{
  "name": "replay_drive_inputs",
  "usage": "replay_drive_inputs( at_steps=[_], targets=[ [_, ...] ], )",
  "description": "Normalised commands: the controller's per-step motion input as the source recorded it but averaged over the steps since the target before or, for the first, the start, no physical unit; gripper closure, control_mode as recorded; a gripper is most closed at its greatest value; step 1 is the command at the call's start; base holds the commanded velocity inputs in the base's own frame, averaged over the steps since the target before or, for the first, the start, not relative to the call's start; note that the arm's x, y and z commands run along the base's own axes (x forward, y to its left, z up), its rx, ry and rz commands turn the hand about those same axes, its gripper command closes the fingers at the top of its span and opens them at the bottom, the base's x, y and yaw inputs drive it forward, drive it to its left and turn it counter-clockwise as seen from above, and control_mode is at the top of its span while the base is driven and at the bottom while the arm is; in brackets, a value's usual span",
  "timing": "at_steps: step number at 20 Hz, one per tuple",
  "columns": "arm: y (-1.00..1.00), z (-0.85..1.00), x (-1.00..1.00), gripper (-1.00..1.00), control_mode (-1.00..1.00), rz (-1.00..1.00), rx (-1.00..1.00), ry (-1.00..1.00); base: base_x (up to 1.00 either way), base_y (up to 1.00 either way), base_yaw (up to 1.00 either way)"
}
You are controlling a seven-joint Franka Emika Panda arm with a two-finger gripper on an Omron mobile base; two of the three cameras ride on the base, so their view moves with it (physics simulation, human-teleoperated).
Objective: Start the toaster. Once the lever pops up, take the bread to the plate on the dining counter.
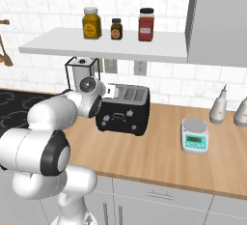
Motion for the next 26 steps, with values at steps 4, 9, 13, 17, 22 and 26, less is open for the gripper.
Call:
replay_drive_inputs(
  at_steps=[4,9,13,17,22,26],
  targets=[
    [0.00,0.00,0.00,-1.00,-1.00,0.00,0.00,0.00,0.00,0.00,0.00],
    [0.00,0.00,0.00,-1.00,-1.00,0.00,0.00,0.00,0.00,0.00,0.00],
    [0.00,0.00,0.00,-1.00,-1.00,0.00,0.00,0.00,0.00,0.00,0.00],
    [0.00,0.00,0.00,-1.00,-1.00,0.00,0.00,0.00,0.00,0.00,0.00],
    [0.00,0.00,0.00,-1.00,-1.00,0.00,0.00,0.00,0.00,0.00,0.00],
    [0.00,0.00,0.00,-1.00,-1.00,0.00,0.00,0.00,0.00,0.00,0.00]
  ],
)
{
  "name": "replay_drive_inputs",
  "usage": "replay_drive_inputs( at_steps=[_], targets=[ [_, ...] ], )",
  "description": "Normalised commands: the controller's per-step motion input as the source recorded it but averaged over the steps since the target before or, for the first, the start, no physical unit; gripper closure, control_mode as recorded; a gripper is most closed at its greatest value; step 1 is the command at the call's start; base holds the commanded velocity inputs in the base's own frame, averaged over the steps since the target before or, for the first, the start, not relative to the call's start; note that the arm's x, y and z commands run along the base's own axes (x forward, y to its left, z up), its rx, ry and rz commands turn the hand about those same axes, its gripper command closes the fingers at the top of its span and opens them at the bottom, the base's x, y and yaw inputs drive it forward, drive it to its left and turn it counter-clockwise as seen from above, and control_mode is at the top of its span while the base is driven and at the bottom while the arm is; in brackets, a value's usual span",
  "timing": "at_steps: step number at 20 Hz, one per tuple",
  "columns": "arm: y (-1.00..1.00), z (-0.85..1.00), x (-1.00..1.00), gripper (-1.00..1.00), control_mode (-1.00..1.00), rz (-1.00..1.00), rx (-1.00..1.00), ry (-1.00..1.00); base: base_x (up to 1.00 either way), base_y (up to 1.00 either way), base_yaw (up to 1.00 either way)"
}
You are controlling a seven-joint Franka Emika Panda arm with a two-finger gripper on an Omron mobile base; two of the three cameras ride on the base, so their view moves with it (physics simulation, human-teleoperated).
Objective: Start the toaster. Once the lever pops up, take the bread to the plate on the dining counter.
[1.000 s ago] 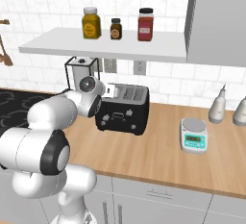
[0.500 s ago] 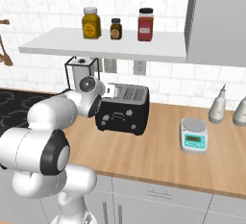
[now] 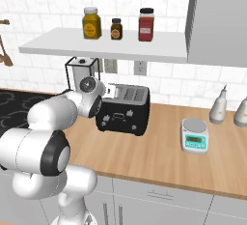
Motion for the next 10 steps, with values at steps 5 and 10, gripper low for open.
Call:
replay_drive_inputs(
  at_steps=[5,10],
  targets=[
    [0.00,0.00,0.00,-1.00,-1.00,0.00,0.00,0.00,0.00,0.00,0.00],
    [0.00,0.00,0.00,-1.00,-1.00,0.00,0.00,0.00,0.00,0.00,0.00]
  ],
)
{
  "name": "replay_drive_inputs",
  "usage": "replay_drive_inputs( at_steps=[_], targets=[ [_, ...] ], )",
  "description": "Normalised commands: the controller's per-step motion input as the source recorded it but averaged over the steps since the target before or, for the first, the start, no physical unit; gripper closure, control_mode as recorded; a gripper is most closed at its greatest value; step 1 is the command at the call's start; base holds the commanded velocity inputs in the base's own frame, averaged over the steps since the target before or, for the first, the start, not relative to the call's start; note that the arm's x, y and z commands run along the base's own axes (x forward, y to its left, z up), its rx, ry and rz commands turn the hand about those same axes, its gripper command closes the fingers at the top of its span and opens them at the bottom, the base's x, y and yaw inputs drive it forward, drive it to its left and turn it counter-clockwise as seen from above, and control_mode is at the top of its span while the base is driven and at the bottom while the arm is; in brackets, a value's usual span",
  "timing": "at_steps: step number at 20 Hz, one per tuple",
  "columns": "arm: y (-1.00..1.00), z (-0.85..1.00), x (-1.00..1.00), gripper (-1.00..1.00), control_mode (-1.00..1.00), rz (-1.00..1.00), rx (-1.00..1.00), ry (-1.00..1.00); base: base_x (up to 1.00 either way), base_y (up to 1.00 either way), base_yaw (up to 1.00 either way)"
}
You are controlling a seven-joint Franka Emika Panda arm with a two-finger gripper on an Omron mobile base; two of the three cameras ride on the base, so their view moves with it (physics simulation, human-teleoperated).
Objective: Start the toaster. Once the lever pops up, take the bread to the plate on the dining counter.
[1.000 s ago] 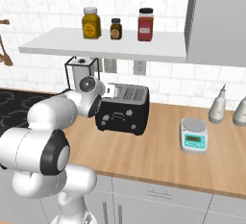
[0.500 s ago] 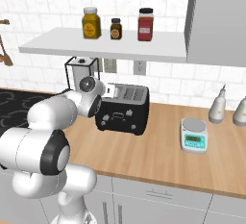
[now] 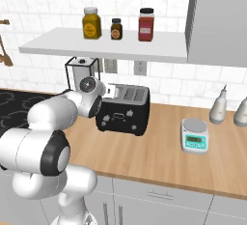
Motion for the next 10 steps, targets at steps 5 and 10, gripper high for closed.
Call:
replay_drive_inputs(
  at_steps=[5,10],
  targets=[
    [0.00,0.00,0.00,-1.00,-1.00,0.00,0.00,0.00,0.00,0.00,0.00],
    [0.00,0.00,0.00,-1.00,-1.00,0.00,0.00,0.00,0.00,0.00,0.00]
  ],
)
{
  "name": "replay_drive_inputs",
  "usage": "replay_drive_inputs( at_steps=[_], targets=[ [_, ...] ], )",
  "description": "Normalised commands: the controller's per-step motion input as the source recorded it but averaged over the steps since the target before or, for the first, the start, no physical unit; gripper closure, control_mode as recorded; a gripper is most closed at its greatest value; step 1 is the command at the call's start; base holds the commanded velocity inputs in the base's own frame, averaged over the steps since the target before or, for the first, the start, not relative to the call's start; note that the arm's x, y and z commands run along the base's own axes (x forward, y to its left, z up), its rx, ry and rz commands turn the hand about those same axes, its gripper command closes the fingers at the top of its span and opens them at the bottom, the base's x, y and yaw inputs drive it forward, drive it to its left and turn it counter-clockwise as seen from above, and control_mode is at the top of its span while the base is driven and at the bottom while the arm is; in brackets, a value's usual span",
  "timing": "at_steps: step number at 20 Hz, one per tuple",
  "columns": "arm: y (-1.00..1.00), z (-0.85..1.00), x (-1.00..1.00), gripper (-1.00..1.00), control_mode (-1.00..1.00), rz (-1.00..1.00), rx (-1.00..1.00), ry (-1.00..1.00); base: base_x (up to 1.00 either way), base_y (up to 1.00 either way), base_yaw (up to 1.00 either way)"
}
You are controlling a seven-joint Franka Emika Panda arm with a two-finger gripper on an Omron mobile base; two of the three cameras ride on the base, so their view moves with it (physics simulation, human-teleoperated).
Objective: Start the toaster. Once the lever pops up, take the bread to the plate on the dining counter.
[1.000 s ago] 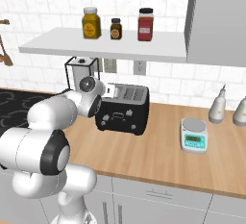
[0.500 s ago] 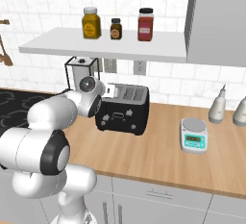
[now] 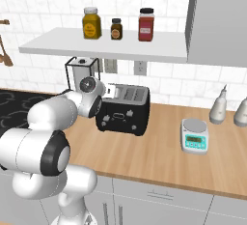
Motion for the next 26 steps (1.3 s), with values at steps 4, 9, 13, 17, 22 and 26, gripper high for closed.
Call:
replay_drive_inputs(
  at_steps=[4,9,13,17,22,26],
  targets=[
    [0.00,0.00,0.00,-1.00,-1.00,0.00,0.00,0.00,0.00,0.00,0.00],
    [0.00,0.00,0.00,-1.00,-1.00,0.00,0.00,0.00,0.00,0.00,0.00],
    [0.00,0.00,0.00,-1.00,-1.00,0.00,0.00,0.00,0.00,0.00,0.00],
    [0.00,0.00,0.00,-1.00,-1.00,0.00,0.00,0.00,0.00,0.00,0.00],
    [0.00,0.00,0.00,-1.00,-1.00,0.00,0.00,0.00,0.00,0.00,0.00],
    [0.00,0.00,0.00,-1.00,-1.00,0.00,0.00,0.00,0.00,0.00,0.00]
  ],
)
